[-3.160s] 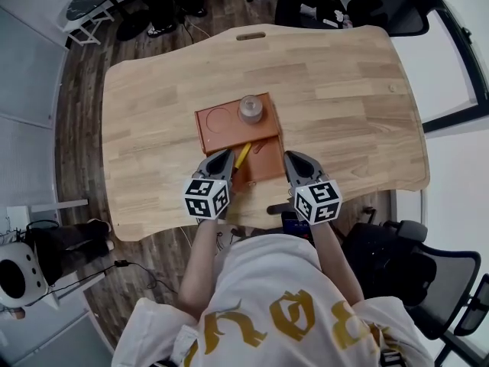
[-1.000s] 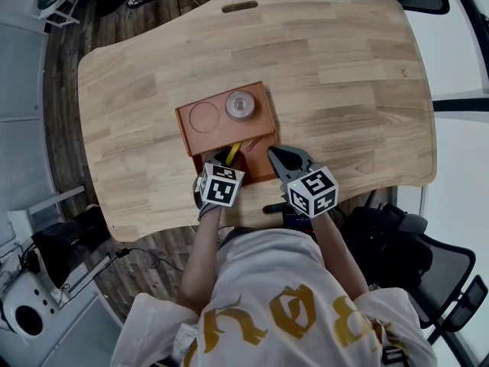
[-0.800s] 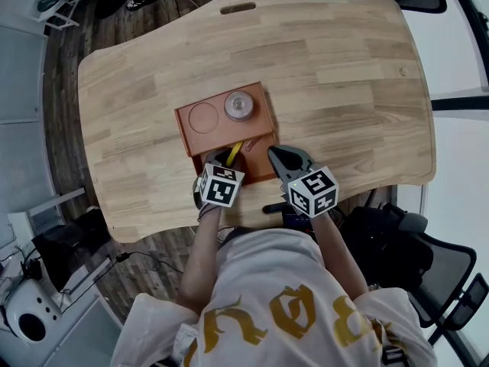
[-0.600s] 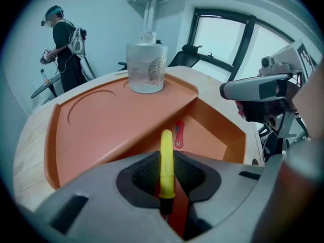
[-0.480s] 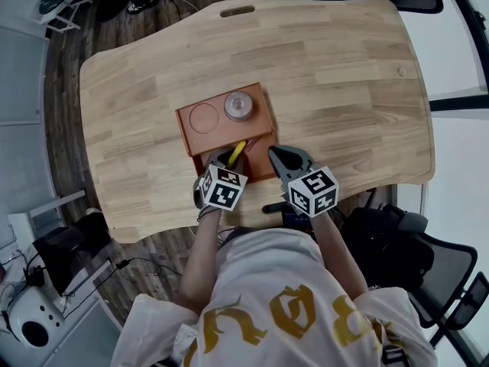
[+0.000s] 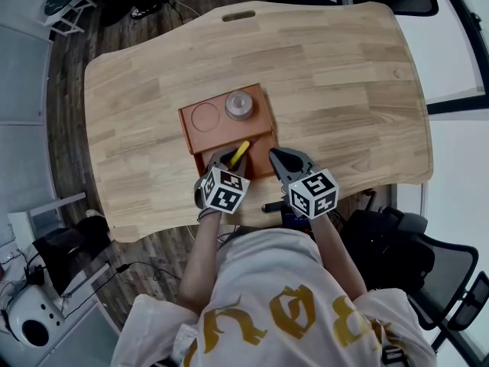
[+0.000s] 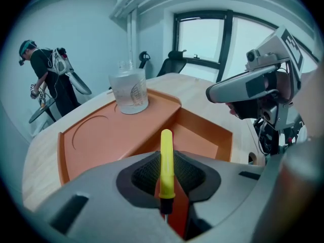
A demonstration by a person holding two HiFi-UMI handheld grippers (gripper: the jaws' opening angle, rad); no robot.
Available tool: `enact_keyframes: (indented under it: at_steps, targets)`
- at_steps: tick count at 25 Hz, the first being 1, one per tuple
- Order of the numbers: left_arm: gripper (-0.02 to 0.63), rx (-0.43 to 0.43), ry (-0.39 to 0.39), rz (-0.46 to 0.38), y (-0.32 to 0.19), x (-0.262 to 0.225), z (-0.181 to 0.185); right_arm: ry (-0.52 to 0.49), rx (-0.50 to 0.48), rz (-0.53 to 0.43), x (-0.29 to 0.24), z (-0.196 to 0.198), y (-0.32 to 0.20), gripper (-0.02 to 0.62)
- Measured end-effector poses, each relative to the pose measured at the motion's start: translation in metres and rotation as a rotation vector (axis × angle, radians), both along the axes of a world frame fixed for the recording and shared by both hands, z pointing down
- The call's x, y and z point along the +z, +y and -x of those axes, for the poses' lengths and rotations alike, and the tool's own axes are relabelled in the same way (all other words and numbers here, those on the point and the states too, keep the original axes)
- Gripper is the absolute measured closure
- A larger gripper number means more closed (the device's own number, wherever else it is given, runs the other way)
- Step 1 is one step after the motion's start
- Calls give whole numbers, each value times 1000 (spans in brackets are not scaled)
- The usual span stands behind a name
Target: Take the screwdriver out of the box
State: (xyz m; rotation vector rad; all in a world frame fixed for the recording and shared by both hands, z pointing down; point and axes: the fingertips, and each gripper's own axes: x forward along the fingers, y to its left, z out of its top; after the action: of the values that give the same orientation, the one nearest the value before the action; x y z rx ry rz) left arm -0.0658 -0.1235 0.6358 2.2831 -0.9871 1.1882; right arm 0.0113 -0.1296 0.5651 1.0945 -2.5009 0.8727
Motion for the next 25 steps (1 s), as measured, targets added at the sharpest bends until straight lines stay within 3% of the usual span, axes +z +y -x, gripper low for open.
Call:
enact_keyframes:
  at_steps: [12,25]
  targets:
    - [528,-16,36,-81,4,-27,1,33,66,-44,-16,-14,4,584]
    - [528,-138,216,-151,-1,-62,20,52,86,-84,-32,-12,13,584]
